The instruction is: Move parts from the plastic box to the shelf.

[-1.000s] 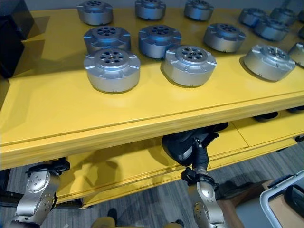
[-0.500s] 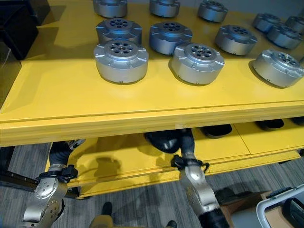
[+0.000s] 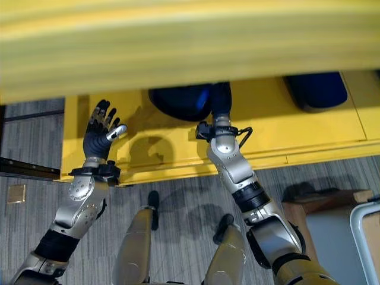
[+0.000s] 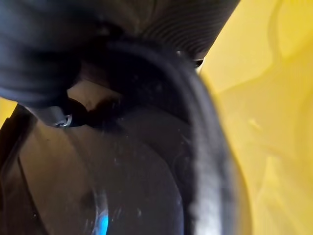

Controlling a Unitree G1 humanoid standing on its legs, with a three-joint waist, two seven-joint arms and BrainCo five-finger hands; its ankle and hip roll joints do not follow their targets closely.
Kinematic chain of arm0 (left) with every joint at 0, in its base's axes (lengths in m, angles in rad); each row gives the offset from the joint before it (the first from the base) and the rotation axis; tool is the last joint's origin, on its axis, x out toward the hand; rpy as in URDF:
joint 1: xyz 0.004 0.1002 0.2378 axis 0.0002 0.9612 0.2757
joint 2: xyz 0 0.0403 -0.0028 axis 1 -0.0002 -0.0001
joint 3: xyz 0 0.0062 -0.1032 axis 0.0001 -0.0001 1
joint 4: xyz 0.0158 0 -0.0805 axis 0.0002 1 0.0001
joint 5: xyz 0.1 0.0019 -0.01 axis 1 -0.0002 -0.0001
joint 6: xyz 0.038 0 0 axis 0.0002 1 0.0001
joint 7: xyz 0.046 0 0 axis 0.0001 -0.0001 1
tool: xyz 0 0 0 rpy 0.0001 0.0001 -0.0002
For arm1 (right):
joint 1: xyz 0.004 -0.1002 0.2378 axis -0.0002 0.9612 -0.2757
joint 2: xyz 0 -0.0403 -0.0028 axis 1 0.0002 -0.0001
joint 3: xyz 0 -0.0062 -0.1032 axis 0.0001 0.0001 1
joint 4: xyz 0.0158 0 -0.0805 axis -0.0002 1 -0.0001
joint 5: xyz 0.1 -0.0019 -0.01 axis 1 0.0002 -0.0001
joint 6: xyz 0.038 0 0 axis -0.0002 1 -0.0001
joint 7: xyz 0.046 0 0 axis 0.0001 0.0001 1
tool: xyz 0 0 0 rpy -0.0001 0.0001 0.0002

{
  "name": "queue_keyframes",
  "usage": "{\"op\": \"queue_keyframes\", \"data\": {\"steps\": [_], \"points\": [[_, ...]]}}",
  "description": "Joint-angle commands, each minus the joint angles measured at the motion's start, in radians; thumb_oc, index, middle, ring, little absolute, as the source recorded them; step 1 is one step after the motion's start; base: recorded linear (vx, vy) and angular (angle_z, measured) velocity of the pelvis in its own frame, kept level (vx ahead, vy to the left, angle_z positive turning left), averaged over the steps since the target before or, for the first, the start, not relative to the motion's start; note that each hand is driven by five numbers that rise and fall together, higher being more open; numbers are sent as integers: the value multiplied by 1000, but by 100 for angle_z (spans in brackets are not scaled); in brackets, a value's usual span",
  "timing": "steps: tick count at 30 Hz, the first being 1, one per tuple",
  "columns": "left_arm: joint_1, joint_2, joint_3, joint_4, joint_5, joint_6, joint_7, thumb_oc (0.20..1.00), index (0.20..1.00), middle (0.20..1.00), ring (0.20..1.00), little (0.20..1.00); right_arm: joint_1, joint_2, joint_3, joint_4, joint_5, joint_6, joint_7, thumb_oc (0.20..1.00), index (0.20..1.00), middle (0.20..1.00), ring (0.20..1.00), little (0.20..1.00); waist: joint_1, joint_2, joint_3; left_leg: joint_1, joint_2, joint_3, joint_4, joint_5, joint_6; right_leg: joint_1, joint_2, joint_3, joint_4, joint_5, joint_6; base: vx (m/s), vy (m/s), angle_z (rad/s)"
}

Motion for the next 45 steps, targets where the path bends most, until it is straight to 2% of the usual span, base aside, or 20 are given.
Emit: {"op": "queue_keyframes", "data": {"steps": [1,8,9,14,21,24,29,37,45], "points": [[-29,1,-13,-96,0,-91,23,1000,1000,1000,1000,1000,-93,-6,-49,-25,-54,-87,-40,200,200,200,200,200,-10,-12,-83,-14,-12,7,41,-44,27,-28,65,1,-10,33,-43,-89,-43,-20],[-125,-18,2,-148,7,-130,63,1000,1000,1000,1000,1000,-200,-36,-64,7,-106,-88,-78,200,200,200,200,200,-32,-7,-112,-139,-6,-1,110,-60,32,-183,69,37,85,3,-56,-22,-25,-9],[-127,-21,4,-157,5,-132,66,1000,1000,1000,1000,1000,-205,-38,-65,7,-105,-89,-78,200,200,200,200,200,-34,-7,-119,-139,-4,-5,119,-86,25,-186,70,44,98,-22,-46,68,-35,3],[-138,-22,16,-177,9,-144,74,1000,1000,1000,1000,1000,-234,-77,-66,35,-122,-86,-76,200,200,200,200,200,-36,-13,-140,-186,-9,-12,133,-85,28,-226,68,44,117,-30,-50,7,-21,4],[-117,-12,23,-204,1,-155,58,1000,1000,1000,1000,1000,-321,-178,-35,161,-134,-68,-51,200,200,200,200,200,-25,-21,-155,-210,-9,-13,144,-89,29,-256,68,50,133,-33,-53,3,4,2],[-73,8,15,-214,-23,-158,17,1000,1000,1000,1000,1000,-465,-328,106,314,-139,-34,43,200,200,200,200,200,-8,-40,-155,-221,-9,-16,140,-82,24,-268,68,51,130,-28,-55,0,0,0],[-55,24,9,-219,-40,-157,-17,1000,1000,1000,1000,1000,-561,-404,239,470,-128,-16,120,200,200,200,200,200,-1,-52,-150,-214,-7,-17,126,-76,18,-262,71,50,120,-27,-57,0,0,0],[-61,28,-2,-207,-47,-162,-40,1000,1000,1000,1000,1000,-656,-425,365,702,-120,6,192,200,200,200,200,200,8,-54,-136,-208,-7,-17,121,-72,12,-254,77,49,112,-27,-60,0,0,0],[-75,24,-7,-192,-45,-162,-41,1000,1000,1000,1000,1000,-646,-395,402,775,-113,9,225,200,200,200,200,200,9,-48,-124,-204,-6,-15,118,-68,11,-250,80,51,109,-24,-60,0,0,0]]}}
